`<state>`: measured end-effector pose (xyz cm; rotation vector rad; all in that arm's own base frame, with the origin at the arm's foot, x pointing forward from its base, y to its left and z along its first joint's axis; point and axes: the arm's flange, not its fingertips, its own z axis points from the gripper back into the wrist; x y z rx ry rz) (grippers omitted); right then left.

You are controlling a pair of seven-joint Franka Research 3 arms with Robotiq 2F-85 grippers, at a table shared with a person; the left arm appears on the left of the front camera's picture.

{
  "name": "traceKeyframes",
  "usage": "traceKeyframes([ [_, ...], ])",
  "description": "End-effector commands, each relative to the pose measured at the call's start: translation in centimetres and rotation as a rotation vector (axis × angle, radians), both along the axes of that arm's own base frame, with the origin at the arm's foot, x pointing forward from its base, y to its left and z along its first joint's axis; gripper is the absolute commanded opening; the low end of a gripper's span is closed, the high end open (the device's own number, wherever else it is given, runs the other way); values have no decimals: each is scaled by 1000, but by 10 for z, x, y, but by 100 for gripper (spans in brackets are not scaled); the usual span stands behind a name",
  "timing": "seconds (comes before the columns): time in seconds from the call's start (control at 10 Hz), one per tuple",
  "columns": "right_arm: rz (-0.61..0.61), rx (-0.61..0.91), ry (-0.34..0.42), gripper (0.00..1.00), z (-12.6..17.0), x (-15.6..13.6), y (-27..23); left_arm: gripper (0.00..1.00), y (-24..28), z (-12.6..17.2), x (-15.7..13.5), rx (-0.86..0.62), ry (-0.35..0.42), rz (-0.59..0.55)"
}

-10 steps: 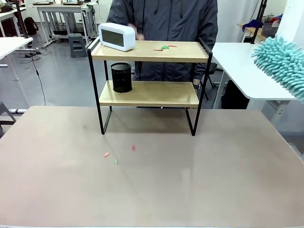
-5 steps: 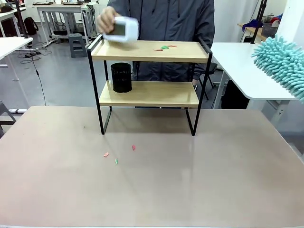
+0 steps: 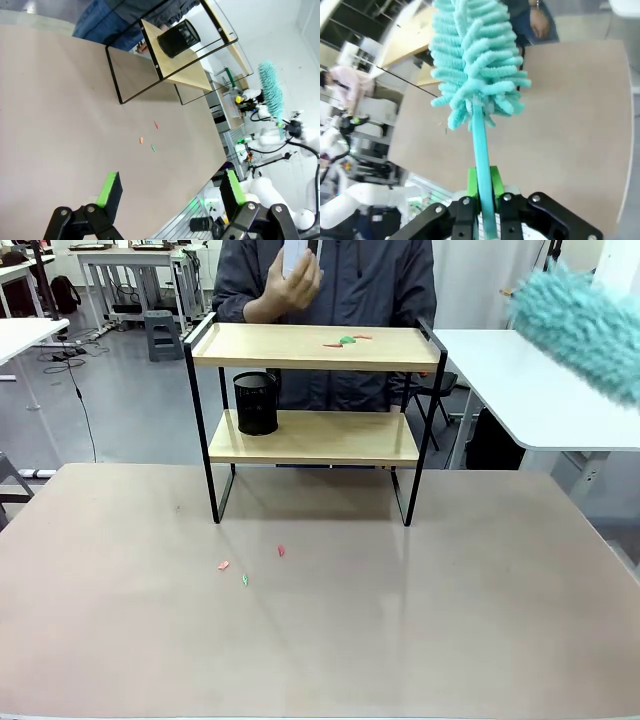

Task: Clean the shelf.
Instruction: Clean the remaining tier of the Shelf with the Duster once objects are removed.

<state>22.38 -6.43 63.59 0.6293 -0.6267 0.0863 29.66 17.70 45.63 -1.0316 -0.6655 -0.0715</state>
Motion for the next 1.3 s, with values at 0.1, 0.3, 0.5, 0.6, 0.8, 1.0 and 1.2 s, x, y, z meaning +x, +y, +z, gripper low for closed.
traceKeyframes([
  [0.1,26,-325,14,13,48,59,105,100,-2,1,1,-16,-29,1],
  [0.3,44,-226,-40,13,53,29,107,100,-2,1,1,-16,-29,1],
  [0.5,78,-347,-59,13,53,51,153,100,-2,1,1,-16,-29,1],
  [0.6,-16,-348,-43,13,52,57,144,100,-2,1,1,-16,-29,1],
  [0.8,-38,-458,18,13,76,91,169,100,-2,1,1,-16,-29,1],
  [1.0,-112,-504,55,13,80,139,193,100,-2,1,1,-16,-29,1],
  [1.2,-140,-505,81,13,67,166,211,100,-2,1,1,-16,-29,1],
])
